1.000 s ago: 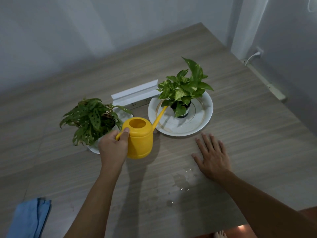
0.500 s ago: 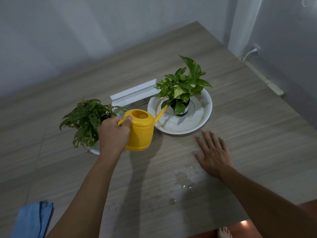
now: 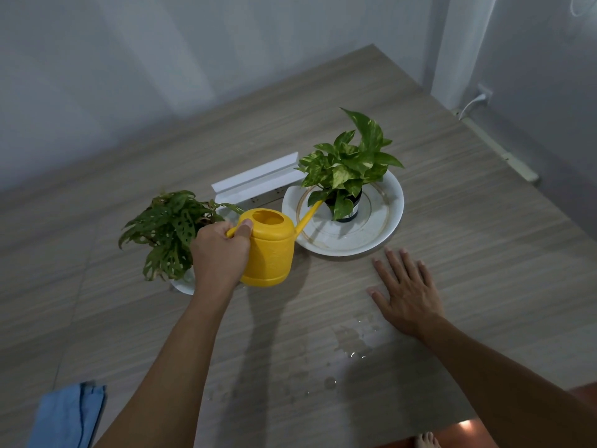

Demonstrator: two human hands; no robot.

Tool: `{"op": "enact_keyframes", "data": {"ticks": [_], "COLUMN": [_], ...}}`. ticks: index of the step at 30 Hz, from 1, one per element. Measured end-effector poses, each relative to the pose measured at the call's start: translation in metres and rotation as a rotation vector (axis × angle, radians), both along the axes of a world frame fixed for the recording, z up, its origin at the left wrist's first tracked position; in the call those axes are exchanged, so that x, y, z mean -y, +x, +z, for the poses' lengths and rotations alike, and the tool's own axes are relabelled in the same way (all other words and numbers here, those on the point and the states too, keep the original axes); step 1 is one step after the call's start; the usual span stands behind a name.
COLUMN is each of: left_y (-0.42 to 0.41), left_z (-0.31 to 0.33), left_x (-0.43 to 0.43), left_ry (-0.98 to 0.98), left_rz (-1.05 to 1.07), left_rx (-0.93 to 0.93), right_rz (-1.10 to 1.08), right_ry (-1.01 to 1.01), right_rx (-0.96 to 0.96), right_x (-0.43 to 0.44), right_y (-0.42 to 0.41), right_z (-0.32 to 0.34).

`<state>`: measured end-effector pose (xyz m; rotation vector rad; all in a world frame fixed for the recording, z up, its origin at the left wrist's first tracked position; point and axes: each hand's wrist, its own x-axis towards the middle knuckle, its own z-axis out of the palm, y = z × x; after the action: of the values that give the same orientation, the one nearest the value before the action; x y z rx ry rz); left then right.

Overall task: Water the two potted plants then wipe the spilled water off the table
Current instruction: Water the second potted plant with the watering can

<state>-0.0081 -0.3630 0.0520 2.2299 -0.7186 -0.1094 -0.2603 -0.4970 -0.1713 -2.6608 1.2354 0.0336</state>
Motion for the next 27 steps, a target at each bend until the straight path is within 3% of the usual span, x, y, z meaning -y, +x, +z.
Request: {"op": "enact_keyframes", "data": {"ticks": [19, 27], "left_y": [0.000, 0.001], "left_z": [0.004, 0.026], "left_x": [0.000, -0.016], "left_ry": [0.007, -0.109], "left_rz": [-0.003, 0.084], "left_rx": [0.076, -0.070], "right_rz": [0.007, 0.001], "right_ry": [0.006, -0.021], "right_rx": [-0.015, 0.019], "right_x": [0.000, 0.000], "right_y": [0.000, -0.001], "right_z": [0.004, 0.008]}}
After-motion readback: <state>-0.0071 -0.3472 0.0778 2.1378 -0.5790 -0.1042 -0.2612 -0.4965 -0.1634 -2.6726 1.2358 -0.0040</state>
